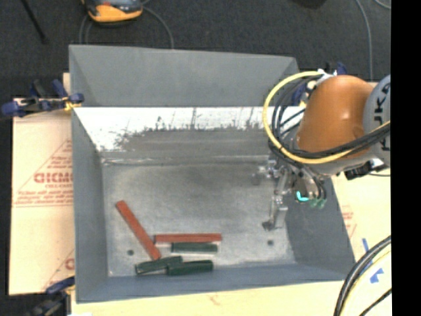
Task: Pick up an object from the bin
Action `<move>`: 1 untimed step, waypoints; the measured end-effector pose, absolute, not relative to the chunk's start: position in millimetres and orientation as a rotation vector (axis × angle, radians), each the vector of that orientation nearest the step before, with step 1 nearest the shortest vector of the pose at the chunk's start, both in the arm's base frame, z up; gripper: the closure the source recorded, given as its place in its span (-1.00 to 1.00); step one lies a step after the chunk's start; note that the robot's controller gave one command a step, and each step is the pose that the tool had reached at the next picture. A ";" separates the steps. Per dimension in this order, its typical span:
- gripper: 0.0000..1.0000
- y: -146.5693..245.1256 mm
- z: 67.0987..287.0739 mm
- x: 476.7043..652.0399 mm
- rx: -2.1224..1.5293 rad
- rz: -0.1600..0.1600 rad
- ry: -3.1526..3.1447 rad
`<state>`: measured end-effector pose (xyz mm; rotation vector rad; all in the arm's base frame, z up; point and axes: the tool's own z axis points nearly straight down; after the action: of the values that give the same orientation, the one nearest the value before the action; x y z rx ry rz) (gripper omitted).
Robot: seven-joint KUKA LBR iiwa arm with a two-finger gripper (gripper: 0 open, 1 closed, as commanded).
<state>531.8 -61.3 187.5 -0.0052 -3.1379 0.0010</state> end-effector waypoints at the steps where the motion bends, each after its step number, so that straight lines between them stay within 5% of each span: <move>1: -1.00 -61.3 191.4 533.6 -0.003 0.002 -3.145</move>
Offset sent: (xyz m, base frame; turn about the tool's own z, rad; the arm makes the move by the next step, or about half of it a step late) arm 0.0125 0.0363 -0.1114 -0.1166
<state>533.6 -61.3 191.4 -0.0029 -3.1454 0.0023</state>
